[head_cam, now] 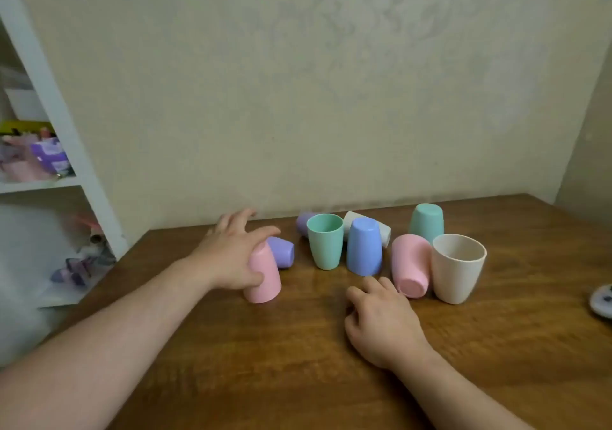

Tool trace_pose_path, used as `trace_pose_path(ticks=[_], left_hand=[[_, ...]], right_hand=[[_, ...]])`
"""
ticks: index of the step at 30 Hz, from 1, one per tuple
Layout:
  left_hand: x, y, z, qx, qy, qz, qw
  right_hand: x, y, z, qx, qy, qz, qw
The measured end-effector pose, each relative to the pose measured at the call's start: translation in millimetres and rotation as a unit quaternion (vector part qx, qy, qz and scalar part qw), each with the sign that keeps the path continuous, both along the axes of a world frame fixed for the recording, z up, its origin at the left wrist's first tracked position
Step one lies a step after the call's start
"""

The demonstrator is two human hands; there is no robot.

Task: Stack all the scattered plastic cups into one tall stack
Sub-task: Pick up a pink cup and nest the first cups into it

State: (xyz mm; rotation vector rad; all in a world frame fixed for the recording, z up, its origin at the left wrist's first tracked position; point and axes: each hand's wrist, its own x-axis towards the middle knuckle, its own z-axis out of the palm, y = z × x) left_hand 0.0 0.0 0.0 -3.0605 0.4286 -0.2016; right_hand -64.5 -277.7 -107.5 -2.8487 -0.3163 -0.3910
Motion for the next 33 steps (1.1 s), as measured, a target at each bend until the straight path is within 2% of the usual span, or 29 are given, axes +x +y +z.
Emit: trace_pose_path(ticks=[2,4,9,11,13,16,19,23,28,33], left_hand=[[1,-5,0,0.054,0.082,-0.002,0.995],[5,-6,-6,0.063,0.116,0.012,0.991],[-5,-11,-5,0.113,0.048,-0.020,0.992],[-14,-13,-2,0.096,0.025,-0.007,0.995],[-25,-13,-2,0.018,-0.001,0.039,0.999],[-43,-16,-14,-0.194,-0.010,0.109,0.975],[-56,-20,-46,-0.312,-0.015,0.080,0.946],[-68,-31,-74,-0.462,-0.003,0.067,0.884],[-69,-36,-88,-0.517,0.003,0.097,0.851],[-67,-38,-99,-0.496,0.014,0.106,0.862]], right_hand=[[0,-1,-1,0.005,-0.006,0.002,1.000],[1,-1,-2,0.005,-0.006,0.006,1.000],[0,-1,-3,0.007,-0.008,0.000,1.000],[-1,-1,-3,0.005,-0.010,0.000,1.000],[-1,0,-4,0.006,-0.011,-0.003,1.000],[-1,0,-4,0.008,-0.019,-0.008,1.000],[-3,0,-4,0.011,-0.018,-0.010,1.000],[-5,1,-3,0.014,-0.018,-0.013,1.000],[-8,1,-1,0.026,-0.019,-0.011,0.999],[-8,1,-1,0.026,-0.028,-0.010,0.999]])
